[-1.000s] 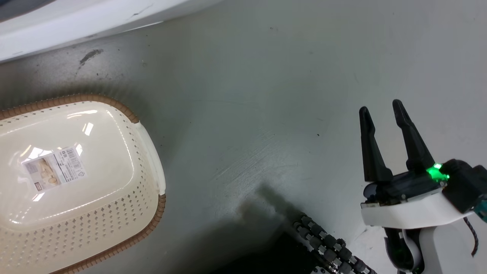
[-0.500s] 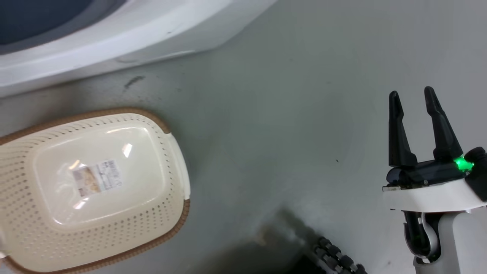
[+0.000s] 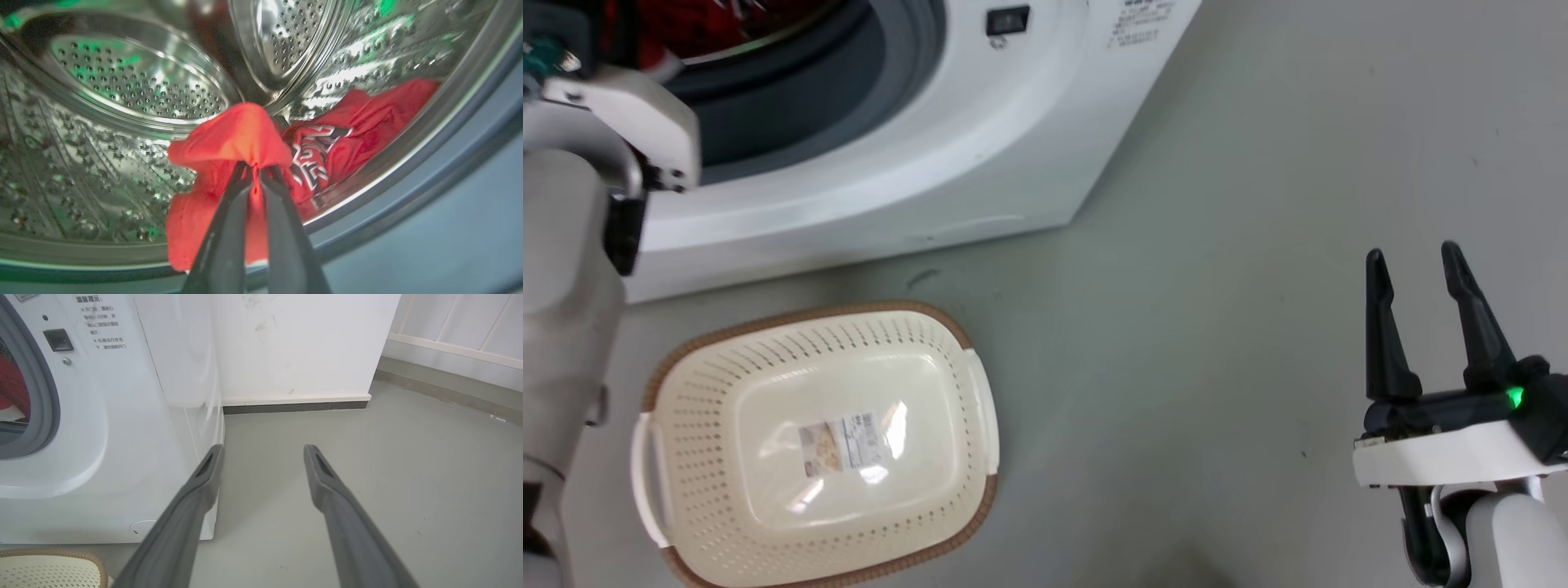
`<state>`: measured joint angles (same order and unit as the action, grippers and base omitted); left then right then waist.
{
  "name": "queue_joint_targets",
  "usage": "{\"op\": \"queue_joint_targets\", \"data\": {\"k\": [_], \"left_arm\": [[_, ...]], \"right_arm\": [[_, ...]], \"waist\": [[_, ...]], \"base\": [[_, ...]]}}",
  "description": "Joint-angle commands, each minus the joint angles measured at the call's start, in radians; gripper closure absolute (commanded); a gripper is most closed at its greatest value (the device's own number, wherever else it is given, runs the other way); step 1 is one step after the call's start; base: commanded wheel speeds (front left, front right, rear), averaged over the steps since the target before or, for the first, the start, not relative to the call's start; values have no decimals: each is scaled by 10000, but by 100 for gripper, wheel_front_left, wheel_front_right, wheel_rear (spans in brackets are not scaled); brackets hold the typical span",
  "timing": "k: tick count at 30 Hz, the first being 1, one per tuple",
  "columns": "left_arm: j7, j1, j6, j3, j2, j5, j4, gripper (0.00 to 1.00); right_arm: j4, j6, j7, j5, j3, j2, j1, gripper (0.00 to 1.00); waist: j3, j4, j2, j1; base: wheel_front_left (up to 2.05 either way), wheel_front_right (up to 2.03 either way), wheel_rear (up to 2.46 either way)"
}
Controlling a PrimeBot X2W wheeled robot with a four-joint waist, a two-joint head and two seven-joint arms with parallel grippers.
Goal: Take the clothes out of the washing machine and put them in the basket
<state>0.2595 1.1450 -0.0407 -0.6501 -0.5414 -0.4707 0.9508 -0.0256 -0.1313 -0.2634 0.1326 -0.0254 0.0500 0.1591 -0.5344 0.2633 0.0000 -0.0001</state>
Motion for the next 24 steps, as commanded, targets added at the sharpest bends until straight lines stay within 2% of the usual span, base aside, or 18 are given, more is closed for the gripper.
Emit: {"op": "queue_joint_targets", "data": {"k": [1, 5, 10, 16, 24], "left_arm": [[69, -549, -195, 211, 64, 180, -876, 100], [71, -1898, -668, 943, -38, 541, -2806, 100], [69, -3406, -1064, 1915, 130, 1002, -4857, 100], [61, -5133, -1245, 2973, 423, 1533, -6925, 100], [60, -7443, -1153, 3859, 639, 1887, -9290, 100]], "right_arm": [[91, 10, -21, -132, -40, 5, -233, 0], [213, 10, -21, -256, -86, 2, -458, 0], [361, 10, -21, -369, -132, 2, -742, 0], [530, 10, -21, -410, -282, 4, -1059, 0], [650, 10, -21, -441, -473, 4, -1323, 0]], "waist": [[942, -509, 0, 1], [1549, -772, 0, 1], [2302, -1126, 0, 1], [3015, -1528, 0, 1], [3619, -1894, 0, 1]], "base": [[0, 0, 0], [0, 0, 0], [0, 0, 0], [0, 0, 0], [0, 0, 0]]}}
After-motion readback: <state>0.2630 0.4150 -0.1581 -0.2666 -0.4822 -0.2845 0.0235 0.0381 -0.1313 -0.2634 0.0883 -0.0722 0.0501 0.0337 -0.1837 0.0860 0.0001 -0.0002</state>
